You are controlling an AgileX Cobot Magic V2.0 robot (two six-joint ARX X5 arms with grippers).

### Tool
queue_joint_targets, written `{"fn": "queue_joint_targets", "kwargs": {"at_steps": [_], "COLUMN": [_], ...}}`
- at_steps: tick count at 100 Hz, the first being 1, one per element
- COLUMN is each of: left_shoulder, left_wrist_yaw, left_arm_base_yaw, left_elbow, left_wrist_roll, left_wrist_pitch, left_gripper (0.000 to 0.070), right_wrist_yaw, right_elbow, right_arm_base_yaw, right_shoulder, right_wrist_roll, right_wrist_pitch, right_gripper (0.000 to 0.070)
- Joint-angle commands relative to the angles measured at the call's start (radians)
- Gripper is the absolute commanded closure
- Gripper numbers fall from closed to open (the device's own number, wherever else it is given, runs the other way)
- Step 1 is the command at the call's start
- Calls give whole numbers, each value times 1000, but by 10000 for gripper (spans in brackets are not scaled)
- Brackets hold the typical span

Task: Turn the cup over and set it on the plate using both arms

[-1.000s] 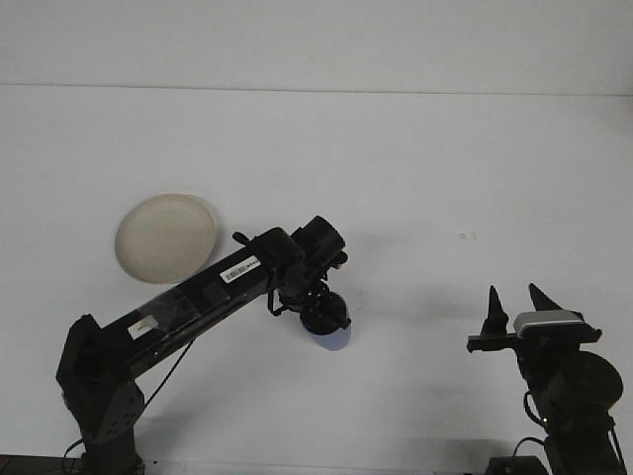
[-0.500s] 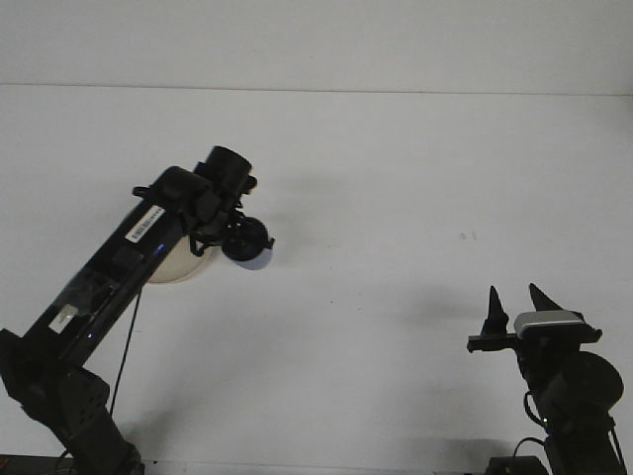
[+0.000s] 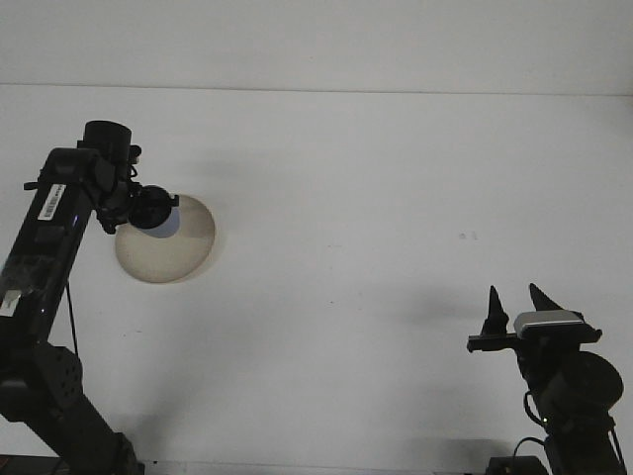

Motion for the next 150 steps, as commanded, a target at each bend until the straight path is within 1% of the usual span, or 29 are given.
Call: {"fn": "queue_joint_targets", "kwargs": {"at_steps": [1,66,84,88,92,107,114,116,150], "left_shoulder": [40,212,240,240,236,230,230,230,200], "left_wrist_yaw": [-3,-2,-1,-2,-2,-2,-2,-2,5], "left_arm_base_yaw": [7,33,33,33,33,38,42,43,49], "left_elbow": [22,22,22,23,24,53,80,92,280], "left_wrist_roll": [9,18,17,17,17,17,17,17,6], "left_wrist_pitch": [10,37,31,35,37,29,21,14,-101], "left_gripper": [689,689,677,662,614,349,272,263,265], "right_wrist_yaw": [0,0,0,0,0,2,2,2,2], "right_elbow": [10,10,10,10,10,10,10,10,10], "right_arm_base_yaw": [1,1,1,1,1,0,0,0,0], "right_shoulder": [3,3,3,3,3,3,3,3,3], "right_wrist_roll": [14,14,13,12,10,10,10,10,10], "right_wrist_pitch": [11,11,11,11,11,11,11,11,5], "right_gripper": [285,285,285,285,285,285,285,285,285]}}
